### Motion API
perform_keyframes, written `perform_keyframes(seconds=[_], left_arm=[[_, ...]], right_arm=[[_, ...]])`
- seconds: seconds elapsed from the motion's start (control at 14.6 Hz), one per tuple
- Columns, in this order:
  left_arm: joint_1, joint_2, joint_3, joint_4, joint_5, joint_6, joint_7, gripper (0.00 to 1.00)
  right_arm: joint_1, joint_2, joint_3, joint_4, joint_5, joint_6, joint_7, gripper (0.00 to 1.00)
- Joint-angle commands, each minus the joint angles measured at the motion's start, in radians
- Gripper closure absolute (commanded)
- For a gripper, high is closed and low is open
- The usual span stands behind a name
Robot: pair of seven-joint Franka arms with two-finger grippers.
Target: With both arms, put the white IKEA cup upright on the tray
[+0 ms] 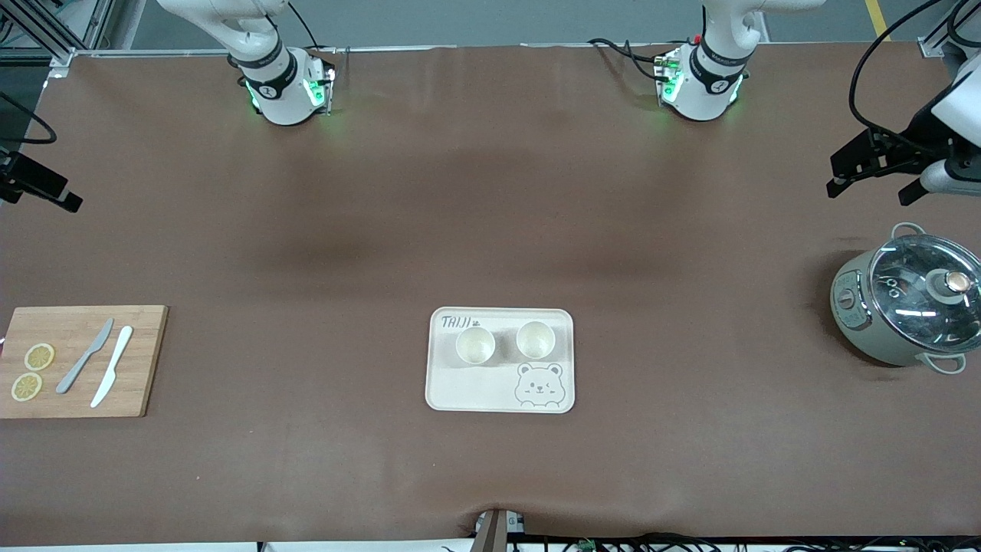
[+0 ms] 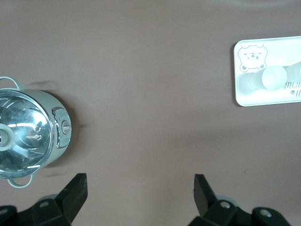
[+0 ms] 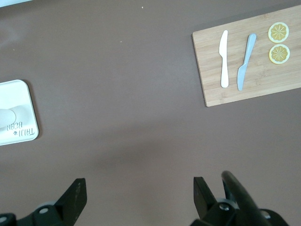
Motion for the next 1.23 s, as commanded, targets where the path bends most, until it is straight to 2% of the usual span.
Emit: perform_keyframes(seconds=[0.0,0.14,0.62,0.89,1.16], left_arm=[[0.026,0.020,-0.018,0.035,0.000,-0.028,-0.003,0.00],[0.026,0.025,-0.024,0.035,0.012,-0.033,-0.001,0.00],[0.025,0.035,-0.037,0.033,0.096,-0.053,0.042,0.00],[0.028,0.037,-0.037,0.035,0.096,-0.053,0.043,0.00],[0.029,0.037,-0.037,0.033,0.096,-0.053,0.045,0.00]], right_arm=[[0.031,0.025,0.009,0.030,-0.025,-0.004,0.011,0.00],[0.057,0.025,0.010,0.030,-0.073,-0.004,0.020,0.00],[0.063,0.027,0.009,0.030,-0.091,-0.004,0.020,0.00],[0.066,0.030,0.009,0.030,-0.132,-0.002,0.016,0.00],[0.071,0.032,0.009,0.030,-0.136,-0.004,0.019,0.00]])
